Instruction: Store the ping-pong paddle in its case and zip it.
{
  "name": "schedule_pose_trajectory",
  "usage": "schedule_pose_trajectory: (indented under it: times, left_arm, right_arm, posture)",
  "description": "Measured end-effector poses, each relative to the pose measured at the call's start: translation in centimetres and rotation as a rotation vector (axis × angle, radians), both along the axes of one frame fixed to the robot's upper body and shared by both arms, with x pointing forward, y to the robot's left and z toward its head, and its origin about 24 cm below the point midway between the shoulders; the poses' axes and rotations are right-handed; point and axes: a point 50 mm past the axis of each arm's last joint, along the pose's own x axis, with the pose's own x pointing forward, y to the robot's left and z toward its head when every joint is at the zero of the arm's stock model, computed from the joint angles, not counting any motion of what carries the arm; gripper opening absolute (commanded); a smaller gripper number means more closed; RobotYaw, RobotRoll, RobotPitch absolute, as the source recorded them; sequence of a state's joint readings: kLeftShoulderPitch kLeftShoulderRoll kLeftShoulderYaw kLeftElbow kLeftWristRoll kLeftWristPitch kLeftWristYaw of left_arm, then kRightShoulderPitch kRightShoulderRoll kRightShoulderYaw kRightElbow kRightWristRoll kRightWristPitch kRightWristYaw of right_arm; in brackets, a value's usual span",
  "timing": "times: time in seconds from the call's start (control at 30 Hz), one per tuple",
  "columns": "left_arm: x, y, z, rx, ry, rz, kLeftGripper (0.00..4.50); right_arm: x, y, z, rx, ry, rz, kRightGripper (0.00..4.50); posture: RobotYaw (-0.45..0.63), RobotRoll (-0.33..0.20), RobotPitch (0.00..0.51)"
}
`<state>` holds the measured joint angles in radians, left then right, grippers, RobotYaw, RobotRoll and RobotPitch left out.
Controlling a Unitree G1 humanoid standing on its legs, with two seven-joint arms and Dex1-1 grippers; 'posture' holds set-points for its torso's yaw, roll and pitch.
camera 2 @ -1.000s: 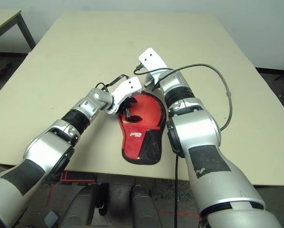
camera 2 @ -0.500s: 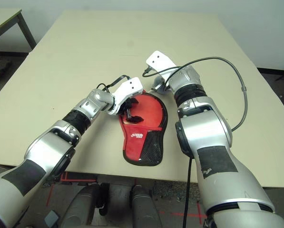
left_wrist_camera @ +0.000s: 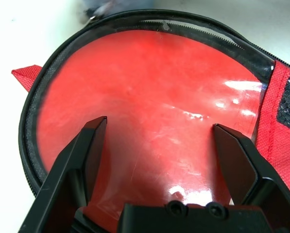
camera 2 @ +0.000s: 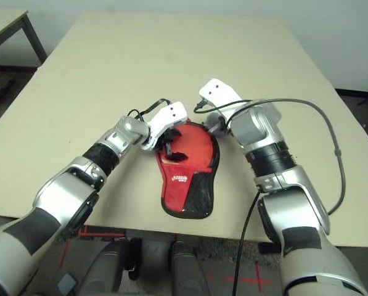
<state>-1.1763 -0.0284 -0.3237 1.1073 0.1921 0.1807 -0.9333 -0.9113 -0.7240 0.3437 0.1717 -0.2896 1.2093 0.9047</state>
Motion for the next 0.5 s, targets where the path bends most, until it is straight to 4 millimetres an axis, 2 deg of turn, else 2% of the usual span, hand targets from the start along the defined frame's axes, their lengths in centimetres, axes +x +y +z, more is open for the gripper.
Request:
schedule_pose_trajectory:
  times: [0.23,0.5]
  left_arm:
    - [-0.1,-0.2,0.0,-0.004,0.002,-0.006,4.50]
    - [-0.2,-0.4,0.0,-0.010,0.007,-0.009,4.50]
  right_arm:
    - [-2.7,-0.9,1.6,-0.001,0.009,-0.010,0.03]
    - [-5.9,-0.8,1.2,0.026,0.117,0.003,0.03]
  posture:
    - [-0.20,0.000,0.174]
    - [-0.21,0.000,0.169]
